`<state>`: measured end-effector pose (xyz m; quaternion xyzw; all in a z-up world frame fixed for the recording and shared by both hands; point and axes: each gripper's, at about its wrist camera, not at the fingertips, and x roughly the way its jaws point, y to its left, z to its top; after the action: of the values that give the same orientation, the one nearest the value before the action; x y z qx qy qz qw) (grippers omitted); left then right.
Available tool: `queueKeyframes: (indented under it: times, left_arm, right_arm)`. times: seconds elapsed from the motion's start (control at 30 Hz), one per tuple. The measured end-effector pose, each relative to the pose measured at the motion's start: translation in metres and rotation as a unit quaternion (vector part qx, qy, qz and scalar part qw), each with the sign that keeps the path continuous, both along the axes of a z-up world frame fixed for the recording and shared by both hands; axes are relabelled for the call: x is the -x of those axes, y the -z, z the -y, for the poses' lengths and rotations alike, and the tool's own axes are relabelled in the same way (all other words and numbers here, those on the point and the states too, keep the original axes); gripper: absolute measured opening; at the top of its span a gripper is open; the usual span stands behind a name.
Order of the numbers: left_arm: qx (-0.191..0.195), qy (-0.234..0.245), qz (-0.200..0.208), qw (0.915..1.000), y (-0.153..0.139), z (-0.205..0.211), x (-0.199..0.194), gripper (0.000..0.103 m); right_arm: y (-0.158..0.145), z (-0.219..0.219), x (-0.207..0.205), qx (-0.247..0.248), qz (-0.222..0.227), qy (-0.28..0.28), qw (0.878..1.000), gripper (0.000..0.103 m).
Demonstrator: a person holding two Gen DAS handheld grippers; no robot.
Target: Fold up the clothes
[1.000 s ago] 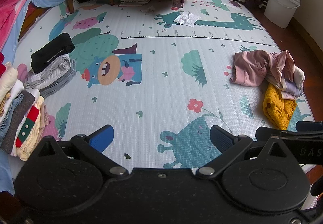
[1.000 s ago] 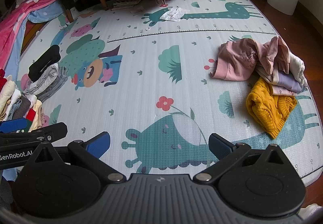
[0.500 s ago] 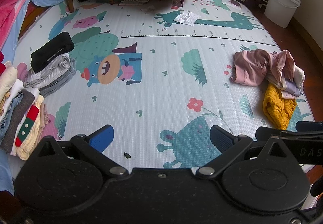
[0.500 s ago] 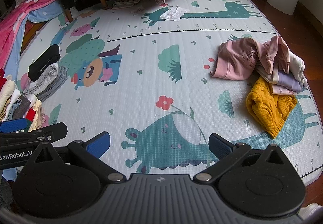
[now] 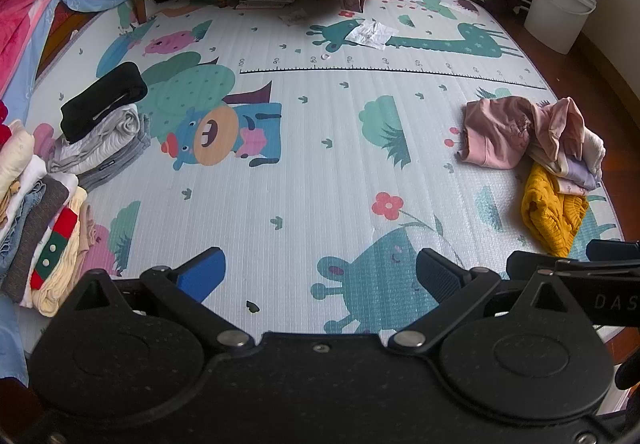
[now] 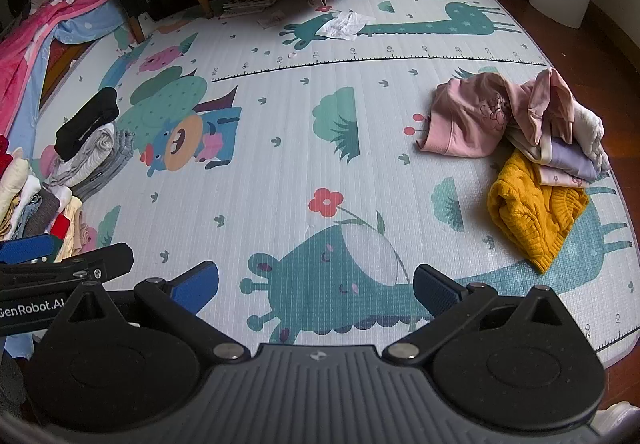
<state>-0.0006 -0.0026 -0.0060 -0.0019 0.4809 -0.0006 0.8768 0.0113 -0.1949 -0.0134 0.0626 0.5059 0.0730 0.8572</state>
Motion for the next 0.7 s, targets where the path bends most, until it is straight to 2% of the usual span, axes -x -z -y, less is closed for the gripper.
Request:
queueKeyframes:
  times: [0.7]
  left_arm:
    - [-0.001, -0.001, -0.001, 1.0, -0.0015, 0.0006, -0.0019, 0.102]
  right_arm:
    - [0.0005, 0.0019, -0.0009, 0.0, -0.001, 0.0, 1.0, 0.103]
